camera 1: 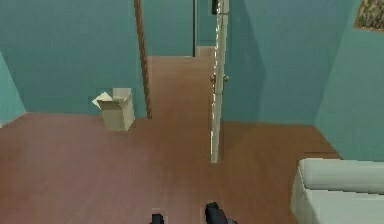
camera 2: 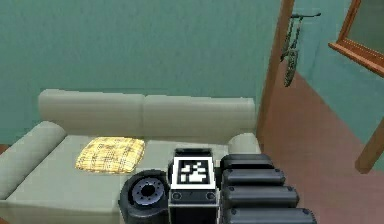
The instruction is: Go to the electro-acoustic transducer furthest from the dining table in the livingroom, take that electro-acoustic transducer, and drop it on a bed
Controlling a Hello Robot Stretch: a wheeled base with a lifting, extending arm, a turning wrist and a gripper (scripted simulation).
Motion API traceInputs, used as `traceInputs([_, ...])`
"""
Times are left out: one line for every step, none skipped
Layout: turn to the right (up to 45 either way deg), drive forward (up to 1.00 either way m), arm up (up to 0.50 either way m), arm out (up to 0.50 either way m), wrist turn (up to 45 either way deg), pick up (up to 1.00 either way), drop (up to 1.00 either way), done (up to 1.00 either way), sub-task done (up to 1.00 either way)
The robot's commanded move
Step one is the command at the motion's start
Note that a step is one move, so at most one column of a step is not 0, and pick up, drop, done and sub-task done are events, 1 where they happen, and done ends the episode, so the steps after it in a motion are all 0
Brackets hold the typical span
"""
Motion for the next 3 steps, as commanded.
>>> traceInputs([-6.0, 0.00, 0.00, 0.00, 0.0, 0.00, 0.00, 0.00, 0.00])
traceInputs([0.0, 1.00, 0.00, 0.00, 0.0, 0.00, 0.00, 0.00, 0.00])
traceInputs([-3.0, 0.00, 0.00, 0.00, 0.0, 0.00, 0.00, 0.00, 0.00])
